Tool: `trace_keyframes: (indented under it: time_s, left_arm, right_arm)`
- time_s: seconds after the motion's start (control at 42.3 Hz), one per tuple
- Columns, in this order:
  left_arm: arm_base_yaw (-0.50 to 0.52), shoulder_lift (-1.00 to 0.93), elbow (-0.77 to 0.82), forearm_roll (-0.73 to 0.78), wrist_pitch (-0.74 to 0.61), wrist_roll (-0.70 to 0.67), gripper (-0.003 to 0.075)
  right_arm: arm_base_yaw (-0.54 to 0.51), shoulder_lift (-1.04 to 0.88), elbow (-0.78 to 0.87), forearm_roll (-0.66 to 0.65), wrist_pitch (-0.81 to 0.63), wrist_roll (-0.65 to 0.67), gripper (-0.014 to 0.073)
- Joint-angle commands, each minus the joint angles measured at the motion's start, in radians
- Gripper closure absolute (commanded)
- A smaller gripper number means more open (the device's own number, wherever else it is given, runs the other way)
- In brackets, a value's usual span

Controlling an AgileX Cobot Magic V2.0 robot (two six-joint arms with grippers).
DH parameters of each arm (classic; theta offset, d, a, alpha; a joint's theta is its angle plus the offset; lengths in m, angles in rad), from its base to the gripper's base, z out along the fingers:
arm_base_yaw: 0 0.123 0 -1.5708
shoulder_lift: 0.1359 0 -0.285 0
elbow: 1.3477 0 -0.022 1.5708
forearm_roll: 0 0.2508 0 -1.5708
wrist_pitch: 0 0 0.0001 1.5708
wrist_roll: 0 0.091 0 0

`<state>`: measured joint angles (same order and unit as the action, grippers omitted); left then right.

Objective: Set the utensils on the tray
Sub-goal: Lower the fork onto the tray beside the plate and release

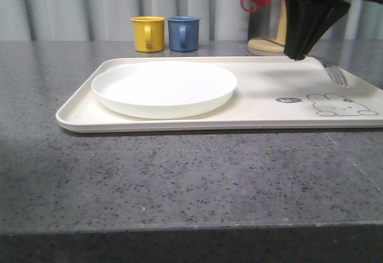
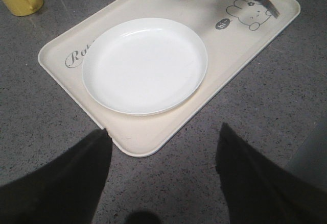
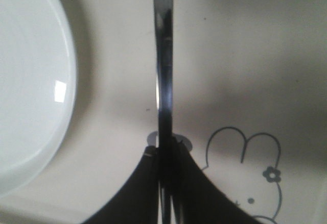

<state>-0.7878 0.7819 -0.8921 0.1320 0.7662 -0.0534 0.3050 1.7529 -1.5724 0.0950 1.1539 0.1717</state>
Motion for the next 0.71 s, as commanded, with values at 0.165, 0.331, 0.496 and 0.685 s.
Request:
trace_keyframes:
  time_s: [0.165,0.331,0.496,0.685]
  left_arm:
    - [-0.007,-0.006,-0.029,-0.002,-0.067,-0.009,0.0280]
    - [-0.007,-0.006,-0.029,-0.002,-0.067,-0.009,0.0280]
    - [-0.007,-0.006,-0.029,-0.002,-0.067,-0.009,0.0280]
    - [-0.007,-0.006,-0.029,-0.002,-0.067,-0.009,0.0280]
  right_arm:
    - [0.007,0.037,-0.034,-0.038,-0.103,0.167,0.0596]
    - [0.007,0.068,-0.034,-0.037,-0.128,0.186,0.0569]
    - [0.007,0.076,-0.034,-0.037,-0.120,0.186,0.0384]
    - [0.007,0.051,-0.034,-0.045,-0.138,0.178,0.0268]
